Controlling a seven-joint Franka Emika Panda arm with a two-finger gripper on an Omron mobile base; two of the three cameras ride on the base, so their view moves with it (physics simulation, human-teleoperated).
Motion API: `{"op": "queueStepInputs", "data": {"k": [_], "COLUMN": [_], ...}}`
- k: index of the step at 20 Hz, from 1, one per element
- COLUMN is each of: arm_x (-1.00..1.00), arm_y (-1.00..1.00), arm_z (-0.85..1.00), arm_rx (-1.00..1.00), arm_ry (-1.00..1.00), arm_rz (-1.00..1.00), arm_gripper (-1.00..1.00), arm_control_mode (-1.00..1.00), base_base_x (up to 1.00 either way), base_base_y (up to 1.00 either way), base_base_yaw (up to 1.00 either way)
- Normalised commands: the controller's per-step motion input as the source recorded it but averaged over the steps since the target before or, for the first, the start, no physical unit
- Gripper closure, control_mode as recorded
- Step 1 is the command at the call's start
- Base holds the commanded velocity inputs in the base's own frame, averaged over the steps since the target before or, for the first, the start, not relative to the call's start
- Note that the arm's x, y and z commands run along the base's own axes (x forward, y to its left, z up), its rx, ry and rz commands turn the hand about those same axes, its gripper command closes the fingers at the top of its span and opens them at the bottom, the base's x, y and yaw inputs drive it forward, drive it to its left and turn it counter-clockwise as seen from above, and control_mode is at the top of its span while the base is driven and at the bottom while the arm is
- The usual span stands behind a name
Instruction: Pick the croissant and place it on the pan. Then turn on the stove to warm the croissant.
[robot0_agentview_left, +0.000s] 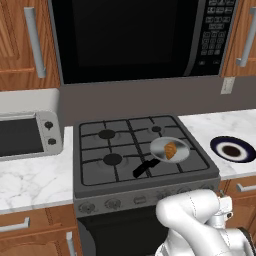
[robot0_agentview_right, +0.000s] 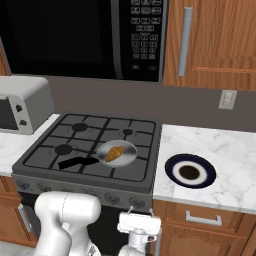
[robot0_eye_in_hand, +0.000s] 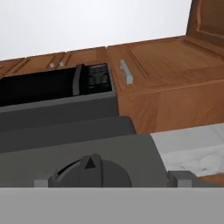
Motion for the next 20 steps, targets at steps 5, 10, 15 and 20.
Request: {"op": "queueStepInputs", "data": {"k": [5,10,15,20], "arm_x": [0.56,0.57,0.54,0.59], "arm_y": [0.52,0.61,0.41,0.37], "arm_z": [-0.15,-0.14,0.0,0.0], "arm_rx": [0.0,0.0,0.0,0.0], "arm_ry": [-0.14,-0.13,-0.15,-0.14], "arm_rz": [0.19,0.18,0.17,0.17], "arm_gripper": [-1.0,1.0,1.0,1.0], "arm_control_mode": [-1.0,-1.0,-1.0,-1.0], "base_base_x": [0.0,0.0,0.0,0.0], "base_base_y": [0.0,0.0,0.0,0.0], "base_base_yaw": [0.0,0.0,0.0,0.0]}}
